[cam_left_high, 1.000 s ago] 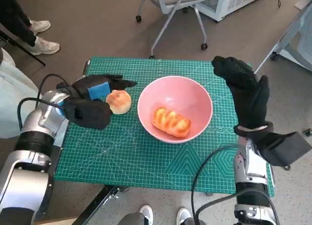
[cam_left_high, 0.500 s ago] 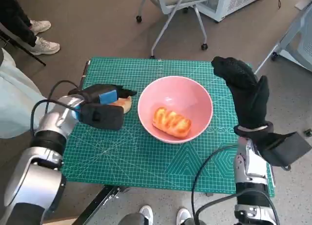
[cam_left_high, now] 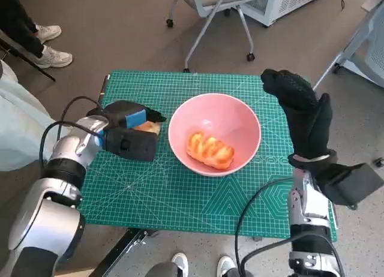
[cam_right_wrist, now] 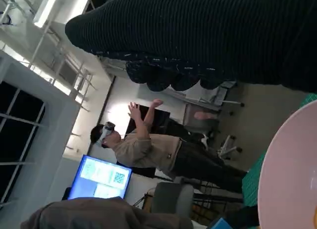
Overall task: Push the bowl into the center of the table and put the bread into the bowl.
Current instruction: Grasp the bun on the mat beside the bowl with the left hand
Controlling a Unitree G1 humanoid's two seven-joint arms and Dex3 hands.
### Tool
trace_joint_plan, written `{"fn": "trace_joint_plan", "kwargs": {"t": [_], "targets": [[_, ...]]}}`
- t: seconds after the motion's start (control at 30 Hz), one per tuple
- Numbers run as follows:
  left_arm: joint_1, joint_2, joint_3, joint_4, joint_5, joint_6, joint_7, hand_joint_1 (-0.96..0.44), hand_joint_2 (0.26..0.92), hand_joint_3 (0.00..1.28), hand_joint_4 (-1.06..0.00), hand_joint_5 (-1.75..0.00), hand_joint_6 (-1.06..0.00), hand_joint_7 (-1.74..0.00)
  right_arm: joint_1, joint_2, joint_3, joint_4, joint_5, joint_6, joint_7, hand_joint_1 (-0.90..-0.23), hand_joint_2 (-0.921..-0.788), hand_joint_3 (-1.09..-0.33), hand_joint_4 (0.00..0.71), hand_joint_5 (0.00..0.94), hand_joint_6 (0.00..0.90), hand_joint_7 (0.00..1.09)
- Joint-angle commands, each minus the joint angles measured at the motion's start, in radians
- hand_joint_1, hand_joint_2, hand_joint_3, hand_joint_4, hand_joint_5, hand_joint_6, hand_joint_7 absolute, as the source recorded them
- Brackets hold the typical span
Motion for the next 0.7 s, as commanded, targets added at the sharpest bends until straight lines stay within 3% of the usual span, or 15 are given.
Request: {"fn": "trace_joint_plan", "kwargs": {"t": [0.03, 0.4, 0.7], "targets": [[0.002, 0.014, -0.024, 0.02, 0.028, -0.024, 0.046, 0.0, 0.92, 0.14, -0.59, -1.32, -0.59, -1.01, 0.02, -0.006, -0.002, 0.02, -0.011, 0.004, 0.001, -0.656, -0.921, -0.743, 0.208, 0.001, 0.128, 0.52], [-0.01, 0.038, -0.013, 0.022, 0.015, -0.055, 0.047, 0.0, 0.921, 0.09, -0.66, -1.22, -0.6, -1.16, 0.015, -0.003, 0.003, 0.023, -0.012, 0.006, 0.001, -0.658, -0.921, -0.743, 0.208, 0.001, 0.129, 0.52], [-0.036, 0.064, 0.029, 0.006, -0.021, -0.06, 0.015, 0.0, 0.92, 0.08, -0.69, -1.18, -0.62, -1.17, 0.014, -0.004, 0.004, 0.023, -0.011, 0.007, 0.003, -0.657, -0.921, -0.743, 0.208, 0.001, 0.13, 0.52]]}}
